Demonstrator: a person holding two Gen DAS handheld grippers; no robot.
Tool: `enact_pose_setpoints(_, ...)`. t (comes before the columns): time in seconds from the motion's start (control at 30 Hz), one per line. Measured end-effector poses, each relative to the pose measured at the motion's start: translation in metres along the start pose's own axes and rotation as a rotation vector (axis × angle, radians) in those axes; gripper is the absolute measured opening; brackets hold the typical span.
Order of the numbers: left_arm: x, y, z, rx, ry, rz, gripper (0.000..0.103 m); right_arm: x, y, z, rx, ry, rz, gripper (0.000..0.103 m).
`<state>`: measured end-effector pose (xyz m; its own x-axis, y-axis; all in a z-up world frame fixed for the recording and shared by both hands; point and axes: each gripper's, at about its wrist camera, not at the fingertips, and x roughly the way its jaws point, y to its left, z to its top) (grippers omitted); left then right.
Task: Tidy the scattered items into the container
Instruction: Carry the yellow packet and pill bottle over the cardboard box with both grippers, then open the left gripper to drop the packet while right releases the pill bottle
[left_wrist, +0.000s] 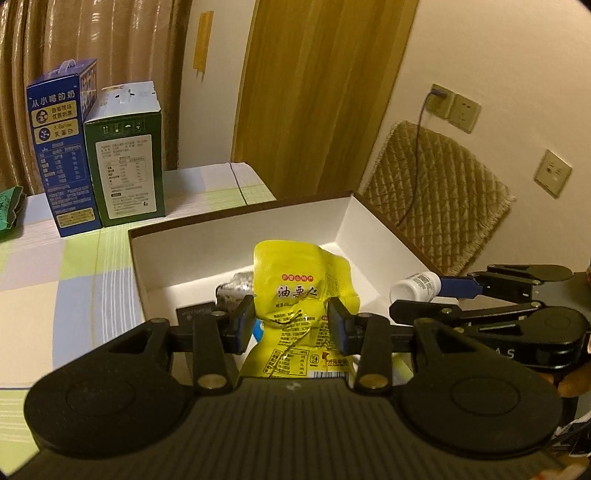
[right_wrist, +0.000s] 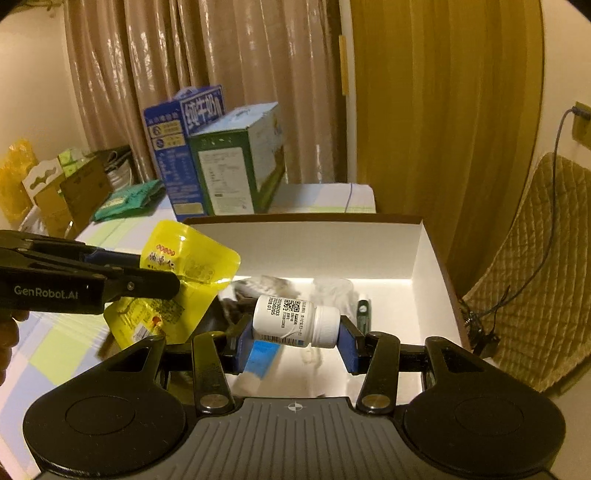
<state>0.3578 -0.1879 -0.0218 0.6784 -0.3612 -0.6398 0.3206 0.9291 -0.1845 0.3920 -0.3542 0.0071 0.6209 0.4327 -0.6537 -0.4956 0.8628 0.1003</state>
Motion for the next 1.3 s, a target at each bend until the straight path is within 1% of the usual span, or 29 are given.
enact_pose_setpoints(0.07, 0.014, -0.001, 0.005, -0.011, 0.016, 0.019, 0.036, 0.011, -0.007, 0.003, -0.003, 0.024, 0.002, 0.045)
enact_pose_setpoints(0.27, 0.051, 0.0, 0.007, -0.056, 0.081, 0.042, 0.036, 0.039, -0.025, 0.003, -0.015, 0.097, 0.015, 0.045)
enact_pose_setpoints(0.47, 0.082, 0.001, 0.004, -0.062, 0.144, 0.076, 0.036, 0.058, -0.036, 0.005, -0.023, 0.142, 0.031, 0.045)
enact_pose_setpoints(0.67, 0.104, 0.0, 0.002, -0.057, 0.187, 0.091, 0.037, 0.076, -0.044, 0.006, -0.032, 0.185, 0.047, 0.045)
enact_pose_setpoints(0.77, 0.113, -0.001, -0.001, -0.058, 0.211, 0.092, 0.037, 0.083, -0.046, 0.004, -0.037, 0.203, 0.056, 0.045)
enact_pose_setpoints(0.83, 0.118, 0.001, -0.002, -0.062, 0.228, 0.084, 0.034, 0.088, -0.047, 0.004, -0.042, 0.216, 0.063, 0.045)
enact_pose_setpoints(0.9, 0.122, 0.002, -0.002, -0.058, 0.241, 0.093, 0.035, 0.092, -0.047, 0.004, -0.05, 0.227, 0.071, 0.045)
enact_pose_setpoints(1.07, 0.125, 0.002, -0.001, -0.05, 0.244, 0.096, 0.037, 0.098, -0.046, 0.003, -0.077, 0.257, 0.1, 0.045)
enact_pose_setpoints(1.2, 0.122, 0.0, 0.002, -0.029, 0.24, 0.098, 0.045, 0.101, -0.045, 0.001, -0.094, 0.291, 0.112, 0.045)
enact_pose_setpoints(1.3, 0.121, 0.0, 0.003, -0.026, 0.243, 0.098, 0.047, 0.103, -0.046, 0.0, -0.098, 0.297, 0.117, 0.045)
